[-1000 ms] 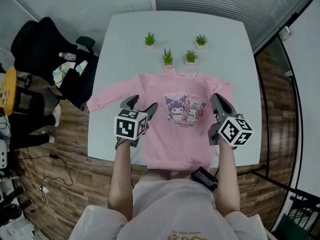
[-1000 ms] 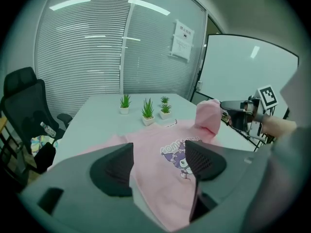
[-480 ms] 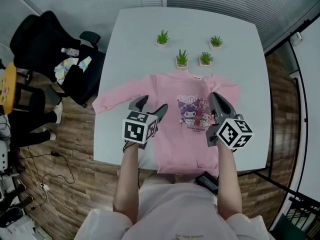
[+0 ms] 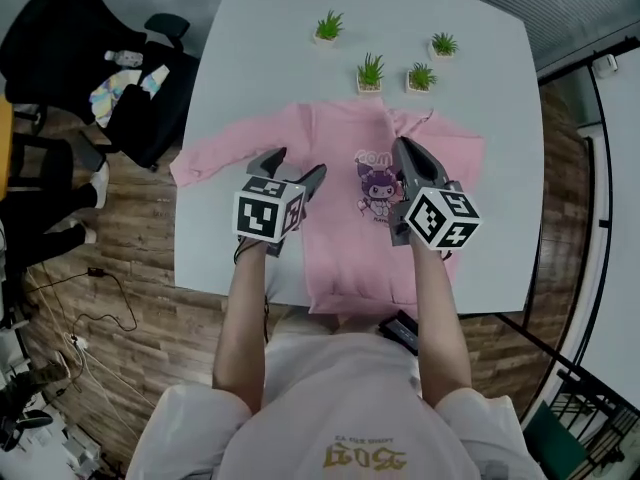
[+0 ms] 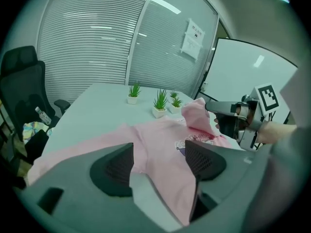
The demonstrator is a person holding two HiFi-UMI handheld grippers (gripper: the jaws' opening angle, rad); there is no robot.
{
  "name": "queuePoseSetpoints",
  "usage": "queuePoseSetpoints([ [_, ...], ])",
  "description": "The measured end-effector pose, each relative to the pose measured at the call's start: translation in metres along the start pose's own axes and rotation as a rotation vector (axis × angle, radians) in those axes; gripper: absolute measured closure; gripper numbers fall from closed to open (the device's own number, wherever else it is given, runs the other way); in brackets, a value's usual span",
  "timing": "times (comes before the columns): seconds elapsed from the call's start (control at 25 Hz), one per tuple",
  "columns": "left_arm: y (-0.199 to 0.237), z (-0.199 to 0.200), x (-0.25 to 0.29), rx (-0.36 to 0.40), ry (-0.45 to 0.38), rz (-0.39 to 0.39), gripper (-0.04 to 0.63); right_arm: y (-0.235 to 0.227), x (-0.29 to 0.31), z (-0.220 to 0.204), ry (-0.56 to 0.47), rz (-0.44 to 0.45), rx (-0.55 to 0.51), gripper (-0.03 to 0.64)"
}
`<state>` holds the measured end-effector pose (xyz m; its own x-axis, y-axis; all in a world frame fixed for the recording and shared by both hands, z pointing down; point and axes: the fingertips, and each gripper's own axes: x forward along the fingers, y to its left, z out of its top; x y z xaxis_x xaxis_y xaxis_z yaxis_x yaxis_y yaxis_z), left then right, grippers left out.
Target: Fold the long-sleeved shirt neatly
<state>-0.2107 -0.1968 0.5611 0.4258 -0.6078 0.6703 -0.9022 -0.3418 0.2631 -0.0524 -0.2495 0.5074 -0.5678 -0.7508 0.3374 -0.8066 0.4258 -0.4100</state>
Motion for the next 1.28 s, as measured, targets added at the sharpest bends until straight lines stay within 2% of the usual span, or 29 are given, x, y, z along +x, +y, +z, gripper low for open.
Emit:
queuePoseSetpoints([
  [0.64, 0.018, -0.018, 0.018, -0.041, 0.008, -0.039, 0.261, 0.004, 0.054, -0.046, 0.075, -0.026, -0.096, 0.586],
  [0.76, 0.021, -0.023, 0.019, -0.046, 0.014, -0.042, 0.262, 0.018, 0.063, -0.059, 0.096, 0.019, -0.192, 0.584],
  [0.84, 0.023, -0.026, 0.021, -0.052, 0.018, -0.044, 0.261, 0.033, 0.068, -0.078, 0.166, 0.086, -0.304, 0.573],
  [0.92, 0.024, -0.027, 0.023, -0.061, 0.019, -0.048, 0.261, 0.041, 0.07, -0.095, 0.232, 0.119, -0.361, 0.497],
  [1.16, 0.027, -0.026, 0.026, -0.077, 0.019, -0.054, 0.261, 0.032, 0.072, -0.097, 0.227, 0.088, -0.278, 0.494],
  [1.28, 0.032, -0.029, 0.026, -0.08, 0.028, -0.046, 0.261, 0.022, 0.074, -0.097, 0.231, 0.029, -0.272, 0.518],
])
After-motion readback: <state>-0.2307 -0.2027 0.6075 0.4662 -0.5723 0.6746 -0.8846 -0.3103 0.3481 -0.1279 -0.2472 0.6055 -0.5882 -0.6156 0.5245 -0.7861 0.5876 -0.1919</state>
